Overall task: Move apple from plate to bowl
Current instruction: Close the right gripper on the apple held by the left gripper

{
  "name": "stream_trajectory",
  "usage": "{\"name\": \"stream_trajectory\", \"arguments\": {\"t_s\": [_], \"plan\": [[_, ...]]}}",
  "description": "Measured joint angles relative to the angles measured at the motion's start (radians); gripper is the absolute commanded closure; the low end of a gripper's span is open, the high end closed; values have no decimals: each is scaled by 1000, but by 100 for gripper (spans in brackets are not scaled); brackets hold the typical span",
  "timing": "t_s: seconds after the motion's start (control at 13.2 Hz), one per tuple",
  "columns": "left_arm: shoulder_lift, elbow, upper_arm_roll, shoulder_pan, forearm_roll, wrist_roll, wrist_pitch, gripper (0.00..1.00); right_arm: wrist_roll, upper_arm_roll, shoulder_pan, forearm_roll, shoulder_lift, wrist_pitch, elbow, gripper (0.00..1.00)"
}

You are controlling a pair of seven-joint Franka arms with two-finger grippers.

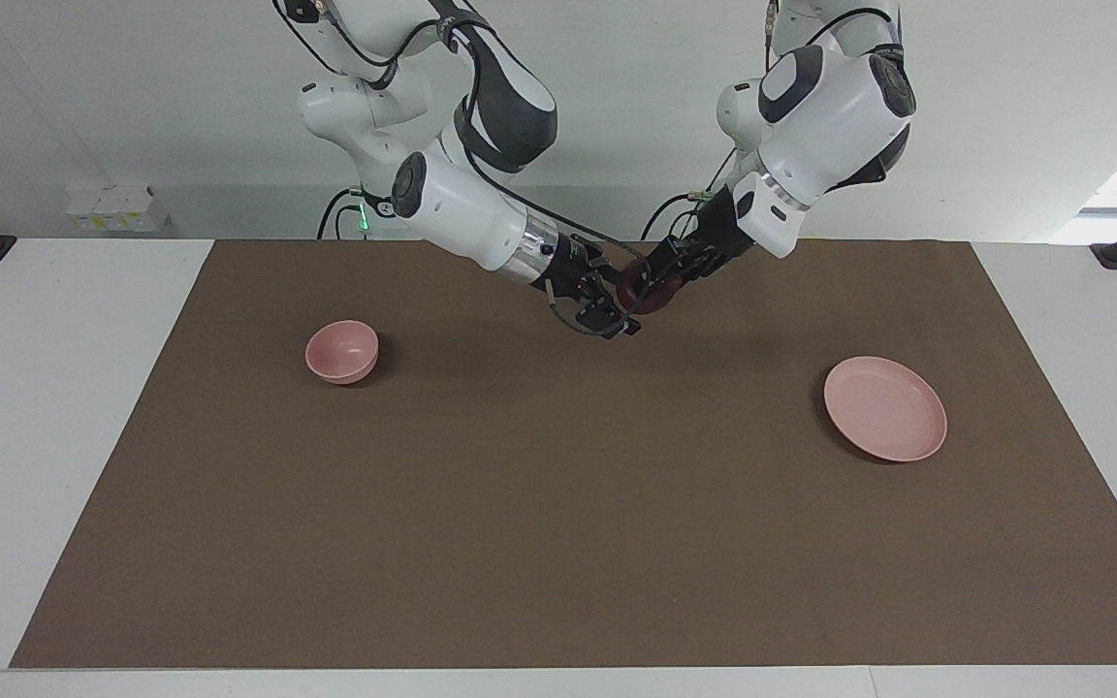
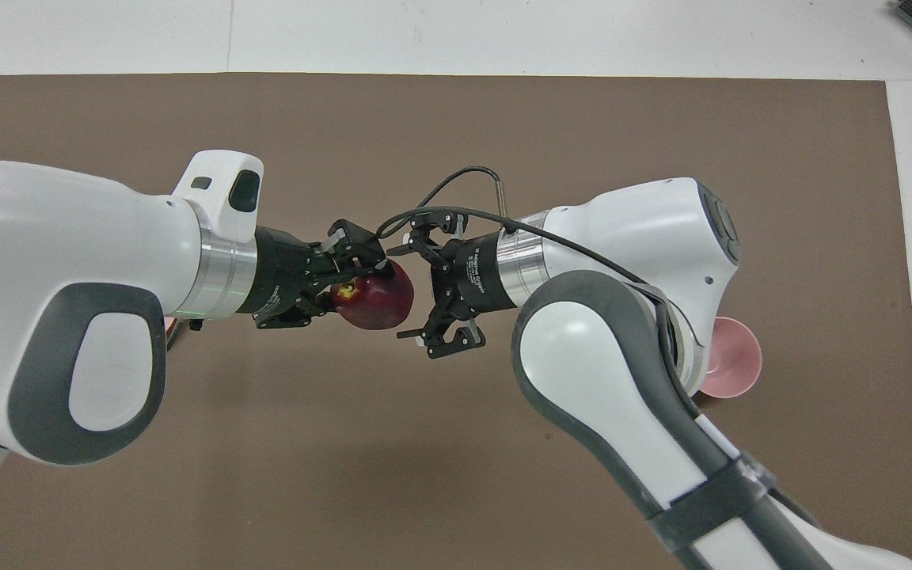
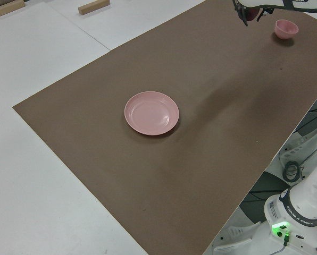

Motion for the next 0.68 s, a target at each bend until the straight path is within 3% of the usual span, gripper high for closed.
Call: {"name": "stream_trajectory", "arguments": {"t_s": [0.15, 0.3, 0.68], "plan": [[0, 0, -1, -1, 0, 0, -1, 100, -30, -1, 0, 50, 0, 0, 2, 0], [-2, 0, -1, -1, 0, 0, -1, 100, -51, -1, 0, 75, 0, 0, 2, 99], [-4, 0, 3, -1, 0, 1, 1, 100, -64, 0, 1, 69, 0, -14, 6, 100]]}}
